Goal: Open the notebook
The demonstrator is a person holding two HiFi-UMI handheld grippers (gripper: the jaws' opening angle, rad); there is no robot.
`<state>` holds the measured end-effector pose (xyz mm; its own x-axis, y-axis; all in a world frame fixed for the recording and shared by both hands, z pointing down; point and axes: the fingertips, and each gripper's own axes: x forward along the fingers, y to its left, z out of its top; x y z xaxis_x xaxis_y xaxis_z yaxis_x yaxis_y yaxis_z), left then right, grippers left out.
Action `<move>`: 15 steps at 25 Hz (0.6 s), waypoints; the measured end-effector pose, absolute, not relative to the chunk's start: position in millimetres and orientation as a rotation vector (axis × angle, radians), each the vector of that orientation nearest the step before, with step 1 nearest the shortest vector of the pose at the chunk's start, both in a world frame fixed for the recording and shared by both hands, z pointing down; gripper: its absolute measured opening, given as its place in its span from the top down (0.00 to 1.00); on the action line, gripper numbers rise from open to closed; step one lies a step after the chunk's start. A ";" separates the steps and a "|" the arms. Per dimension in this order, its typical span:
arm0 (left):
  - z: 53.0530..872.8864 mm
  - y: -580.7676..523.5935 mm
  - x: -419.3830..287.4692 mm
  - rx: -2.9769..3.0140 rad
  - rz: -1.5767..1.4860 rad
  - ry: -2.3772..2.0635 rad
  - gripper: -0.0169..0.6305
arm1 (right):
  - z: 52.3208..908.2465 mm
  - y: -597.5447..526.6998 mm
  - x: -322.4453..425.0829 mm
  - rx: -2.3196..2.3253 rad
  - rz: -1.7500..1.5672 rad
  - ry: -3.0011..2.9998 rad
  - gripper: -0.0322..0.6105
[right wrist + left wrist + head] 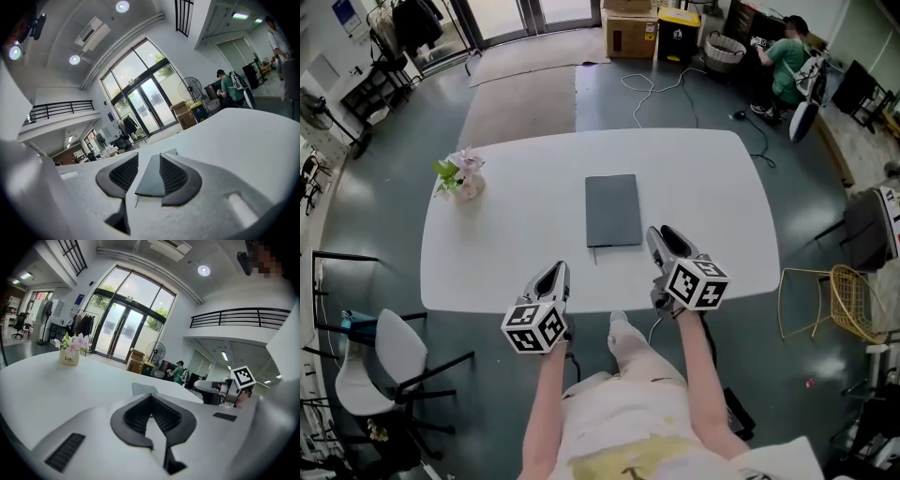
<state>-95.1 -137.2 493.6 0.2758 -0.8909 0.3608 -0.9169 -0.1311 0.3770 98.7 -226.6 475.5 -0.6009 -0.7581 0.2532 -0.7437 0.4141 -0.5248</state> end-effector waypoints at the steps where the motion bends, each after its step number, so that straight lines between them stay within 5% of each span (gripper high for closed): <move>1: 496.3 -143.6 -94.0 2.022 0.071 -1.611 0.98 | 479.5 -232.8 98.4 -1.393 -0.972 2.623 0.75; 15: 543.7 -206.8 -72.9 1.958 0.144 -1.475 0.98 | 549.0 -290.2 83.3 -1.367 -1.238 2.714 0.75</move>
